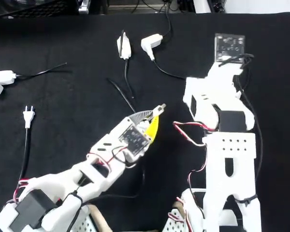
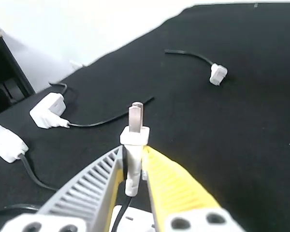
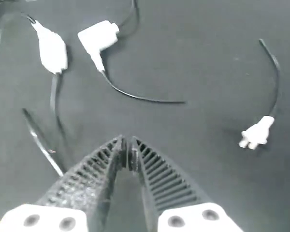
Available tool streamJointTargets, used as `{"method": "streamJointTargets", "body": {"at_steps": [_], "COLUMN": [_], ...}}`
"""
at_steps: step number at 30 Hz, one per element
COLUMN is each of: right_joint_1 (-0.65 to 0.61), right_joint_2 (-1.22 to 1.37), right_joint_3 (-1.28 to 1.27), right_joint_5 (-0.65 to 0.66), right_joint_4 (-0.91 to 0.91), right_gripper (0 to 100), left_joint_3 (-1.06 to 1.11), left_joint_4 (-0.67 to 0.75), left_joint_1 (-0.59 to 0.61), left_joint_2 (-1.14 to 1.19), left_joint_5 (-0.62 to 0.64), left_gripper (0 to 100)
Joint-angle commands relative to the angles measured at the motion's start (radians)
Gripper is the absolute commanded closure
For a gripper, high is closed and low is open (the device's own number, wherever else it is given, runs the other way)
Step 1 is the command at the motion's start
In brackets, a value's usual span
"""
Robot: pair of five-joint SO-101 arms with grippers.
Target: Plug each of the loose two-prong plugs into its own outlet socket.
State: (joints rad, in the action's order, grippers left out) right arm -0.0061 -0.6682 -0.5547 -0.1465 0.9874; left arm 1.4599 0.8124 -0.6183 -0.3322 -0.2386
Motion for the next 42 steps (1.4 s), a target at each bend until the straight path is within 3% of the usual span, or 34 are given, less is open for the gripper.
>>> {"method": "streamJointTargets", "body": {"at_steps": [1,6,15,21,27,34,42], "right_joint_1": [-0.126,-0.241,-0.229,-0.305,-0.328,-0.37,-0.37], "right_joint_2": [-0.001,0.134,0.41,0.392,0.39,0.386,0.386], "right_joint_3": [0.062,0.143,0.344,0.404,0.417,0.409,0.317], "right_joint_5": [-0.009,0.018,0.031,0.115,0.153,0.324,0.434], "right_joint_4": [0.015,0.1,0.327,0.453,0.505,0.621,0.594], "right_gripper": [98.6,98.6,98.6,98.6,98.6,98.6,98.6], "left_joint_3": [0.061,0.097,0.091,0.038,0.053,0.059,0.09], "left_joint_4": [0.124,0.126,0.118,-0.029,0.005,0.009,0.077], "left_joint_1": [0.01,0.004,0.01,0.005,-0.004,-0.021,-0.027], "left_joint_2": [-0.002,-0.002,0.0,0.0,0.0,0.0,-0.002], "left_joint_5": [-0.002,-0.006,-0.006,-0.008,-0.008,-0.009,-0.009], "left_gripper": [97,97,97,97,97,97,97]}}
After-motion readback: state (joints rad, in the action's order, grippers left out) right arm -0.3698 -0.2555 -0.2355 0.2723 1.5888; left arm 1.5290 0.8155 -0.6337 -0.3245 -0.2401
